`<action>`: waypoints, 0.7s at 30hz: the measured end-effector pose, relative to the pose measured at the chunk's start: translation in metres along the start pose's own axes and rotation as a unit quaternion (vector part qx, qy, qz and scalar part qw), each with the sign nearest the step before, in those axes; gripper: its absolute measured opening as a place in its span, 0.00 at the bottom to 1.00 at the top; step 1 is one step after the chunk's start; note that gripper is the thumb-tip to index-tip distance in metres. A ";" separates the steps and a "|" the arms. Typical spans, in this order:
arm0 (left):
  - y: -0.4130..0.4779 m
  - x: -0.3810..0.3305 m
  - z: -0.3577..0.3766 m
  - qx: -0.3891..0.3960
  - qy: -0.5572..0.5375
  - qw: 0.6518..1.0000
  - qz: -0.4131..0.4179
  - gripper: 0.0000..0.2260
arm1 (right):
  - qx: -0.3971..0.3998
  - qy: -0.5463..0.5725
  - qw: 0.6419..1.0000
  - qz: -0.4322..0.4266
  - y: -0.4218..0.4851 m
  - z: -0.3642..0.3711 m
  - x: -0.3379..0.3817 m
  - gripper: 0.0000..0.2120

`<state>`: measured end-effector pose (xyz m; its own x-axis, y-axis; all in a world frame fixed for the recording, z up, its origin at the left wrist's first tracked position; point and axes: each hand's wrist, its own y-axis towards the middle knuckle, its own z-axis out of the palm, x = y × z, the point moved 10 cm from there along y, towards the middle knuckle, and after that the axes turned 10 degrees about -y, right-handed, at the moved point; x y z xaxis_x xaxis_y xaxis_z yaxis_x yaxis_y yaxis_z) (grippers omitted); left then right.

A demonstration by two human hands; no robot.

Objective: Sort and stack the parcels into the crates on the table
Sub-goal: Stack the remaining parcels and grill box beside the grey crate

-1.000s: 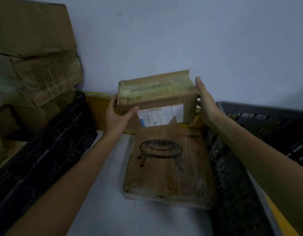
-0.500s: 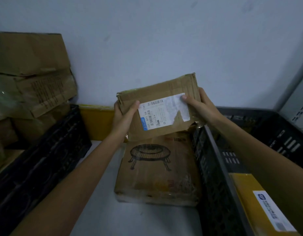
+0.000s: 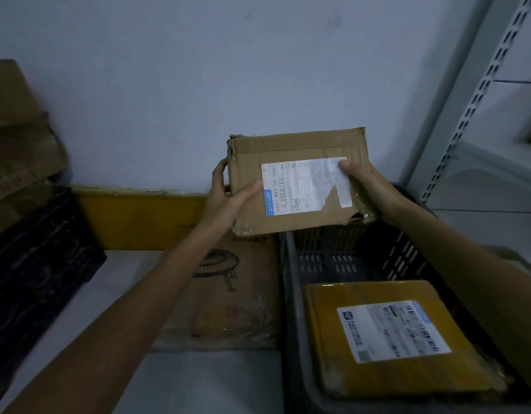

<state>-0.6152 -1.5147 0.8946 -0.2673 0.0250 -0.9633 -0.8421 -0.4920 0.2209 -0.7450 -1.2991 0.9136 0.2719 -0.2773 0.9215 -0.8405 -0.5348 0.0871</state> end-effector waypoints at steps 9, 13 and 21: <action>-0.018 0.032 0.114 0.079 -0.002 0.994 -0.070 0.35 | -0.062 0.024 0.998 0.020 -0.038 -0.114 -0.044 0.36; -0.032 0.038 0.146 0.113 0.042 0.989 -0.085 0.26 | -0.017 0.007 0.998 0.061 -0.057 -0.139 -0.057 0.14; -0.066 0.043 0.152 0.125 0.163 0.974 -0.093 0.17 | 0.173 -0.095 0.961 0.192 -0.101 -0.112 -0.121 0.37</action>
<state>-0.6426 -1.3490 0.8616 0.0291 -0.2048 -0.9784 -0.9602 -0.2779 0.0296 -0.7453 -1.1219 0.8361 0.0812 -0.6299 0.7724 -0.6980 -0.5892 -0.4070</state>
